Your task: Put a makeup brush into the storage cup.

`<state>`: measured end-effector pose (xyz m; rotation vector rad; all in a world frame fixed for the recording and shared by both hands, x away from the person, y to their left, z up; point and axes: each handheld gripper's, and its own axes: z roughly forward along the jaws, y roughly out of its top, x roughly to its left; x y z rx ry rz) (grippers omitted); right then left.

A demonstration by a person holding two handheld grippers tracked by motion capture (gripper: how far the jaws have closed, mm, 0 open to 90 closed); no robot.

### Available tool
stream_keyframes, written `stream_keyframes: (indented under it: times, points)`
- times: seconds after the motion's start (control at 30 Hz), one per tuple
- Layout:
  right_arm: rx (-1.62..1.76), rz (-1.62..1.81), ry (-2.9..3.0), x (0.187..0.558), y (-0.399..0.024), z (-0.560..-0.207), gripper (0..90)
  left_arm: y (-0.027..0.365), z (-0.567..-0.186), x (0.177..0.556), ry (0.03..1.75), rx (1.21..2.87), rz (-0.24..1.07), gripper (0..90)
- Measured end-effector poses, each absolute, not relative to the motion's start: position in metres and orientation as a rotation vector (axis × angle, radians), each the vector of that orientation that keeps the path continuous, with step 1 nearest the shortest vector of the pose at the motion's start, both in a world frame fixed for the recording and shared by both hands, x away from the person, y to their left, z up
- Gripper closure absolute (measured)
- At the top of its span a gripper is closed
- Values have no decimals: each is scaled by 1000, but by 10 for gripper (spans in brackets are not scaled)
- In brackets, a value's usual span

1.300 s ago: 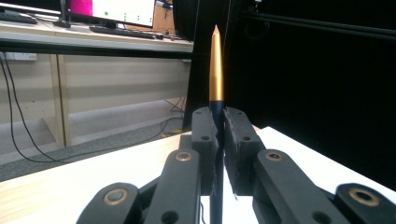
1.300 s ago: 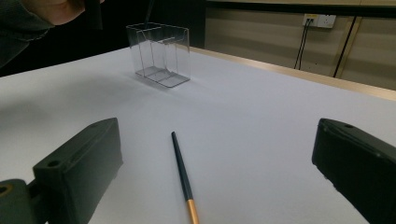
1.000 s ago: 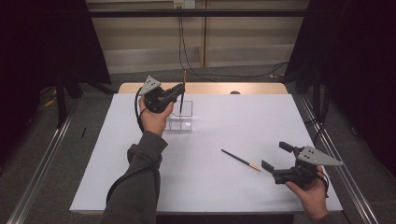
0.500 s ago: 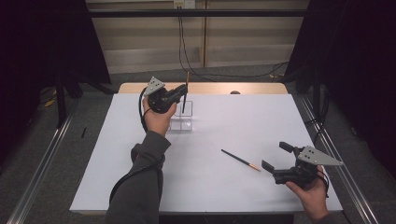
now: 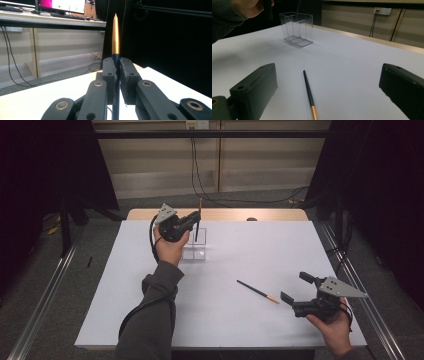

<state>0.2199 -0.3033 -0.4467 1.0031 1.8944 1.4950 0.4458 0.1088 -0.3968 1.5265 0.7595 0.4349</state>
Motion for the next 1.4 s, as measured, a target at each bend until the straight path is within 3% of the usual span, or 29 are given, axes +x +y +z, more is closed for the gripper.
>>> stream_keyframes:
  times: [0.17, 0.47, 1.4]
  points:
    - [1003, 1497, 1896, 220, -304, -447, 10, 103, -395, 444, 705, 1603, 484, 833]
    - [1002, 1501, 1895, 219, -304, -446, 10, 106, -399, 445, 760, 1530, 440, 833]
    - [1010, 1496, 1894, 220, -304, -447, 11, 112, -410, 443, 777, 1533, 435, 833]
